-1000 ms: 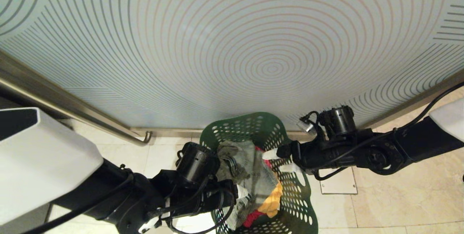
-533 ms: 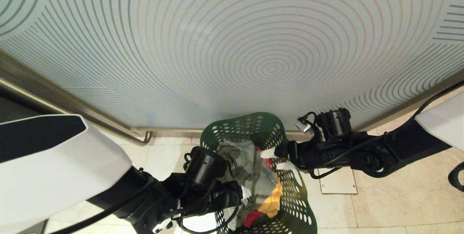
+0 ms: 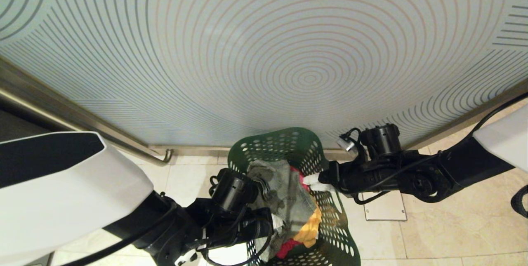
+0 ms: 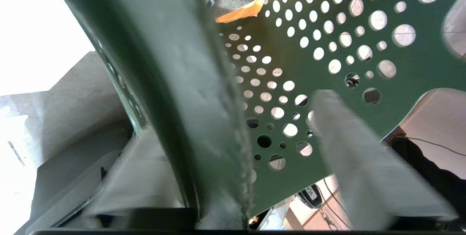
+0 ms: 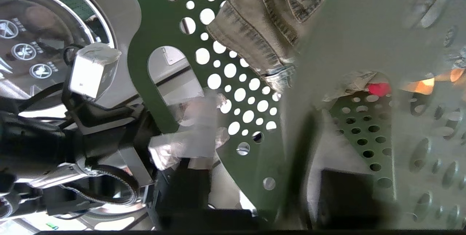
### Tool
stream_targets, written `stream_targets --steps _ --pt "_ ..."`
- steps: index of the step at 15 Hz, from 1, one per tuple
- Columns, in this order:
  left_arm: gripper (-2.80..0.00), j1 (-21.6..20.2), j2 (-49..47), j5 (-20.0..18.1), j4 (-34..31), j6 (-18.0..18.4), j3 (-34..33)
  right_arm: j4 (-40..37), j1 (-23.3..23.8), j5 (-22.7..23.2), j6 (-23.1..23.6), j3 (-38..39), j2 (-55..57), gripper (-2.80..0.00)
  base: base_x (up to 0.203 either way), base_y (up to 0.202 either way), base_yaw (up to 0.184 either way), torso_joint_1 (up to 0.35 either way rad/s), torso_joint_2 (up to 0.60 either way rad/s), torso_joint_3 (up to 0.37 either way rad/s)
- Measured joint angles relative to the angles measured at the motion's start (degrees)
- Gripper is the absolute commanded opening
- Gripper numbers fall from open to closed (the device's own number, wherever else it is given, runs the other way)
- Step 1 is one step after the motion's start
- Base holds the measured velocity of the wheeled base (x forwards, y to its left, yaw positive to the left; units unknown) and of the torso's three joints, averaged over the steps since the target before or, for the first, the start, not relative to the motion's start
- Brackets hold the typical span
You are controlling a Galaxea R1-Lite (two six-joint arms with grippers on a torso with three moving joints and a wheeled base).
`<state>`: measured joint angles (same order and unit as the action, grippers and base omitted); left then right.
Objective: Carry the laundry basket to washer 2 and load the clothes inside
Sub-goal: Pick up the clothes basket and put it beside the washing machine
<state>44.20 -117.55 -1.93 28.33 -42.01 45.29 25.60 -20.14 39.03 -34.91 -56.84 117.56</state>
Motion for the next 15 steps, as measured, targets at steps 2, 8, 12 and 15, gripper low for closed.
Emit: stream_targets --steps 2,8,12,15 --pt "-2.80 0.04 0.02 0.06 -0.13 0.00 -0.04 -0.17 0.07 -0.13 0.04 0.26 -0.11 -2.80 0.000 0.000 0.000 0.000 0.00 0.000" --pt "-2.80 0.30 0.85 -0.89 -0.18 -1.31 0.13 -0.06 0.05 0.03 0.09 1.26 -1.33 -2.80 0.000 0.000 0.000 0.000 0.00 0.000" --pt "-2.80 0.71 5.57 -5.20 -0.79 -2.86 -0.38 -0.21 -1.05 0.09 0.06 3.63 -6.67 -2.80 0.000 0.000 0.000 0.000 0.00 0.000" --pt "-2.80 1.62 10.16 -5.90 -0.94 -2.38 -2.12 -1.40 -1.77 0.03 -0.30 5.33 -12.10 -2.80 0.000 0.000 0.000 0.000 0.00 0.000"
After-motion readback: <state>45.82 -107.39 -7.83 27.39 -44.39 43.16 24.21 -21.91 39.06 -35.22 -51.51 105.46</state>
